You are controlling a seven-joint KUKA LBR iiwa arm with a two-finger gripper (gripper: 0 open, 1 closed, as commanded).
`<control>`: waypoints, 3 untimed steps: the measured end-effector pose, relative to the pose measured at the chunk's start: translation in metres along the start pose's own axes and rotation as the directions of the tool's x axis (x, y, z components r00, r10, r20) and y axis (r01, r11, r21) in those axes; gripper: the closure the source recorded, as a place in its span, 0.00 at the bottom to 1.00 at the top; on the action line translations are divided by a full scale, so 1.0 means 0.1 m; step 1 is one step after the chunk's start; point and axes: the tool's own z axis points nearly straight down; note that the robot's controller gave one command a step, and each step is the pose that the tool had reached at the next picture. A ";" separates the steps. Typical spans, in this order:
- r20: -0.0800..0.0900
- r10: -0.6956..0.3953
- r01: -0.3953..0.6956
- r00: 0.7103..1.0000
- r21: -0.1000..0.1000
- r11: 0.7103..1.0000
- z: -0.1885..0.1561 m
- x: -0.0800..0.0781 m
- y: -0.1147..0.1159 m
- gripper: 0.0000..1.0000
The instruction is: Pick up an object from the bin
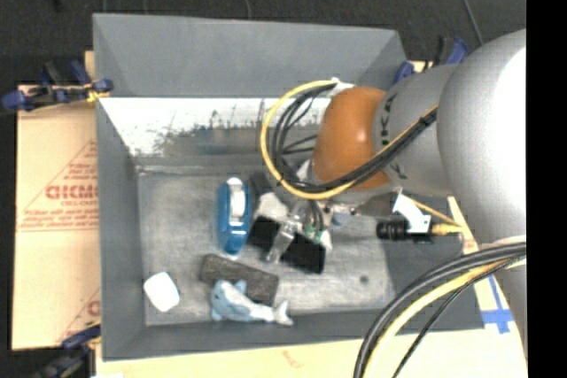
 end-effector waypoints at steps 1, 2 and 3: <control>-0.008 -0.001 0.001 1.000 0.005 1.000 -0.04 0.00 0.00 1.00; -0.010 -0.001 0.002 1.000 0.007 1.000 -0.06 0.00 -0.01 1.00; -0.011 -0.001 0.001 1.000 0.008 1.000 -0.10 0.00 -0.01 1.00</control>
Offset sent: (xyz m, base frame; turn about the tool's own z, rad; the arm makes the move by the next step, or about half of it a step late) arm -0.0001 0.0000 0.0149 -0.0001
